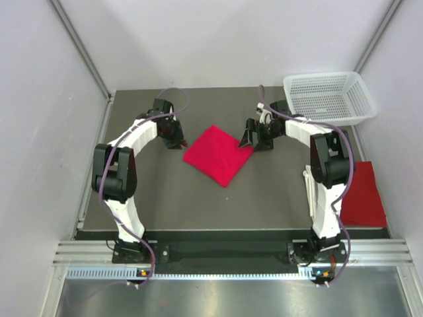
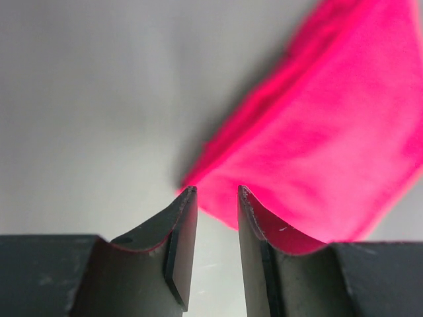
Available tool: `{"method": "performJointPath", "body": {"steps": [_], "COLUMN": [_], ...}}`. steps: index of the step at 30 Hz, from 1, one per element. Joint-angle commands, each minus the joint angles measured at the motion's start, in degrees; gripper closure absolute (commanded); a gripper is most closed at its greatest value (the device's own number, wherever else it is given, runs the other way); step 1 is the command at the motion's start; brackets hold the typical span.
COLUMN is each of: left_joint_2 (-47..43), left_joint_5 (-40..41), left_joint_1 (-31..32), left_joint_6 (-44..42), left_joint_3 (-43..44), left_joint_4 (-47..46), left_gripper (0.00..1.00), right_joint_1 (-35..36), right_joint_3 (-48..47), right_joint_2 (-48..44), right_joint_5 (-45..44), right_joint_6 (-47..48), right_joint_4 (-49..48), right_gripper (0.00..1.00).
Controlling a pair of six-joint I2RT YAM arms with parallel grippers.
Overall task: Fold and stack the t-shirts
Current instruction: Neatly place the folded tshirt to the corner
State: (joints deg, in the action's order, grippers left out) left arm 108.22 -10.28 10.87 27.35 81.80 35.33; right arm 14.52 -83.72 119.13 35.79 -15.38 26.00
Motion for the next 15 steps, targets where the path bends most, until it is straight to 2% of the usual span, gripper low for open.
{"method": "performJointPath", "body": {"steps": [1,4,9,12,15], "left_joint_2": [-1.35,-1.09,1.55,2.6,3.66], "left_joint_5": [-12.46,-14.5,-9.33,-8.09,-7.21], "left_joint_1": [0.29,0.64,0.64,0.64,0.64], "left_joint_6": [2.69,4.54,3.85,3.23,3.06], "left_joint_3": [-4.17,-7.43,-8.41,-9.11,-9.9], "left_joint_4": [-10.0,-14.23,-12.75,-13.18,-13.53], "left_gripper": [0.64,0.64,0.65,0.65,0.66], "right_joint_1": [0.77,0.77,0.94,1.82,3.66], "right_joint_3": [5.49,9.71,17.87,19.3,18.86], "right_joint_2": [0.67,-2.4,-7.86,-7.78,-6.81], "right_joint_5": [-6.96,-9.24,-9.86,-10.38,-14.85], "right_joint_6": [-1.58,-5.69,-12.39,-14.77,-16.52], "right_joint_4": [1.16,-1.47,-10.94,-14.39,-14.66], "right_gripper": [0.02,0.01,0.0,0.0,0.0]}}
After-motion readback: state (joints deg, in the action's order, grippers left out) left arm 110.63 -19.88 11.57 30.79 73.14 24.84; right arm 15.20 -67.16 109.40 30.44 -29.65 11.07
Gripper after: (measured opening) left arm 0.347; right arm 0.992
